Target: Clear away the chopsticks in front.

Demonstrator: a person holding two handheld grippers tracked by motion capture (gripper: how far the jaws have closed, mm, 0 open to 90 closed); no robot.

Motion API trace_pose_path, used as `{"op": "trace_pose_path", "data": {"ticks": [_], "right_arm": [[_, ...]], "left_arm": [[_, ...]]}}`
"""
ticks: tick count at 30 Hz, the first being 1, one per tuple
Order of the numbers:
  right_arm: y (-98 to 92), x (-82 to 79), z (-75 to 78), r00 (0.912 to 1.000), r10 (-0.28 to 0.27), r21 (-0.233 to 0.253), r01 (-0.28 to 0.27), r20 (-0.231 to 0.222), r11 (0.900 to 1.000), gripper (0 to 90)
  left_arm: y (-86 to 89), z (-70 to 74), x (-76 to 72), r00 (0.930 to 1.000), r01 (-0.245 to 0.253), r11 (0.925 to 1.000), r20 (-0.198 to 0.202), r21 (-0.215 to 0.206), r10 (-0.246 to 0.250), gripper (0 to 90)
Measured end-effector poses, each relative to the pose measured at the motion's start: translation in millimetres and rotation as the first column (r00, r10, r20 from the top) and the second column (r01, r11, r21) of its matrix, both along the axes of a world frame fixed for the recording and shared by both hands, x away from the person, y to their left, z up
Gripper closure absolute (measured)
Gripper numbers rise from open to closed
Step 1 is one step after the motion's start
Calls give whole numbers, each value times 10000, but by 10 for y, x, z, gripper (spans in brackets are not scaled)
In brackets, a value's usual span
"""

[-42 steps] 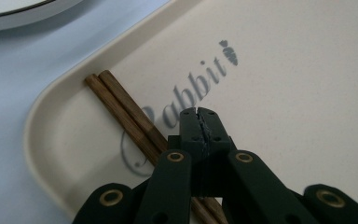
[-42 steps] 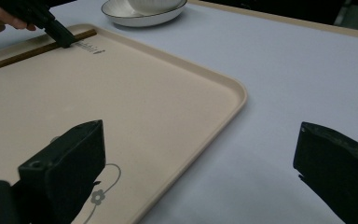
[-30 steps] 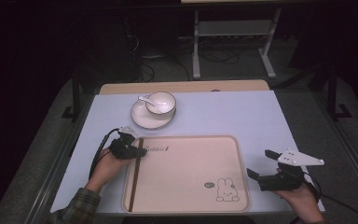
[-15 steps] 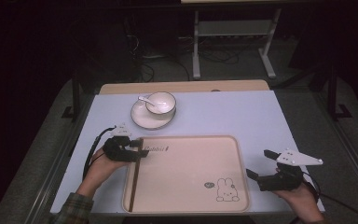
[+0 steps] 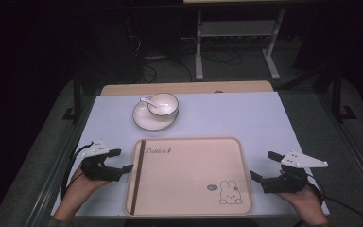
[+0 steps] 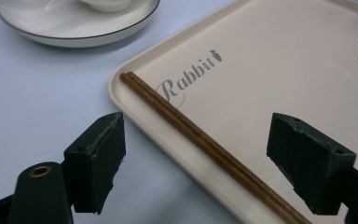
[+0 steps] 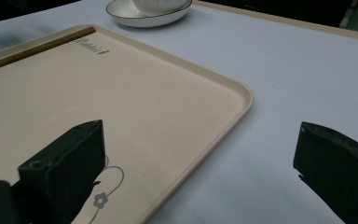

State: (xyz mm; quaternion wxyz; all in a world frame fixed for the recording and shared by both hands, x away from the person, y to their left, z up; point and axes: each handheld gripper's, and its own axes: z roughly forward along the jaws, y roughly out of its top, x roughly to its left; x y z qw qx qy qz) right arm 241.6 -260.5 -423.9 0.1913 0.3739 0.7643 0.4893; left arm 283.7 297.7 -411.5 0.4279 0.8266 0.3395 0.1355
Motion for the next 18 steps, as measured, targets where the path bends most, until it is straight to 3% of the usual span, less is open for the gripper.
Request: {"op": "trace_pose_path", "data": {"ticks": [6, 18], "right_arm": [[3, 0, 1, 10000, -13, 7, 13, 8, 10000, 15], [0, -2, 2, 10000, -12, 16, 12, 39, 10000, 15]], "left_arm": [[124, -21, -101, 9991, -233, 9997, 362, 39, 232, 187], [127, -54, -89, 9995, -204, 9997, 237, 151, 200, 187]]}}
